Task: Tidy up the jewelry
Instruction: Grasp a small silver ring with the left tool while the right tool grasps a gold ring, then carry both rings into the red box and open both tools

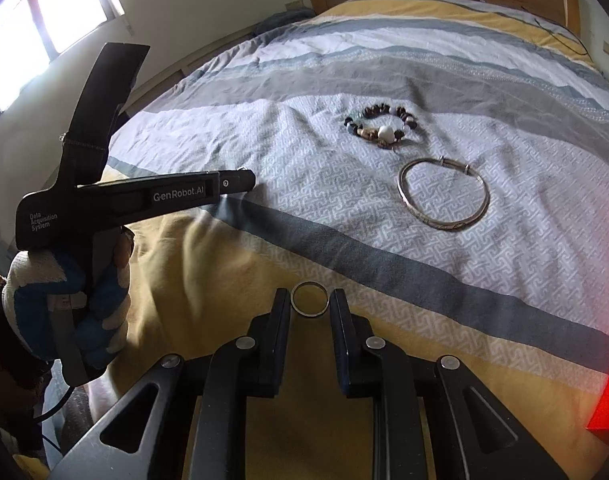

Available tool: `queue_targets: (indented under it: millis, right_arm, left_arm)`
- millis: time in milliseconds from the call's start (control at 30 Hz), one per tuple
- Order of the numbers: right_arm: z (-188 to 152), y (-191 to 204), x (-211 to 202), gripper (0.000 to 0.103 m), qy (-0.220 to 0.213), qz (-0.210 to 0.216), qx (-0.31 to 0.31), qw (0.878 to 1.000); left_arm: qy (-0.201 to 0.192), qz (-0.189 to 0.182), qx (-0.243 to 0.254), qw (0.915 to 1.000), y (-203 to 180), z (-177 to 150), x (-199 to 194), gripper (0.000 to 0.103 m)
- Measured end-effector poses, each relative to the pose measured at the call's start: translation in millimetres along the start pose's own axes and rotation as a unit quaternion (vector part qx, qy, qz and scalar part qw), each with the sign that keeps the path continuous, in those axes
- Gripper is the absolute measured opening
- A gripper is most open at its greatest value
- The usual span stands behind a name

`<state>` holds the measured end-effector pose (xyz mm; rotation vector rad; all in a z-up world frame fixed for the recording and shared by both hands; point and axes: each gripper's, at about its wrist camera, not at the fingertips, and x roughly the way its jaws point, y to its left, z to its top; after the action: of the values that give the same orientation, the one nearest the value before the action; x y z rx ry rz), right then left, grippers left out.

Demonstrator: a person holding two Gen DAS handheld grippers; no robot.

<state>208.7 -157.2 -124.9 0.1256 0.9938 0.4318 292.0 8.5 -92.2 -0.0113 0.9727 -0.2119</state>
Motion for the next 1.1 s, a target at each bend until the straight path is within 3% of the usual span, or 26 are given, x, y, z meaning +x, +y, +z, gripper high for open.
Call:
queue_targets:
  millis: [267,500,633,867,1100]
  right_arm:
    - [-4.9,-13.0,-68.2,0.02,-0.049,-0.025,0.016,0.998]
    - [-24.7,-69.2,-136.9,0.02,-0.085,-0.086,0.053,0.991]
    - [-38.4,-121.9,-172.2,0.02,-0.097,-0.129,0.085,0.983]
    - [-64.7,-204.4,-198.2,0.02,-0.076,-0.178,0.127,0.973]
    - [-84.6,-241.0,-181.0,0.02,-0.04,-0.18,0.146,0.972]
  left_arm:
    - [-0.025,-0.037,0.033,0.9985,-53.4,6.2,-43.7,0.019]
    - [-0.028,-0.11,0.083,0.99,-155.3,6.4,-61.1,0.019]
    - [-0.017,-0.152,0.118,0.9813,-223.1,5.0,-56.5,0.019]
    - [0.016,-0.187,0.179,0.9658,-317.8,-16.6,-31.2,0.019]
    - [0.054,-0.171,0.195,0.9643,-344.5,-42.0,1.6,0.019]
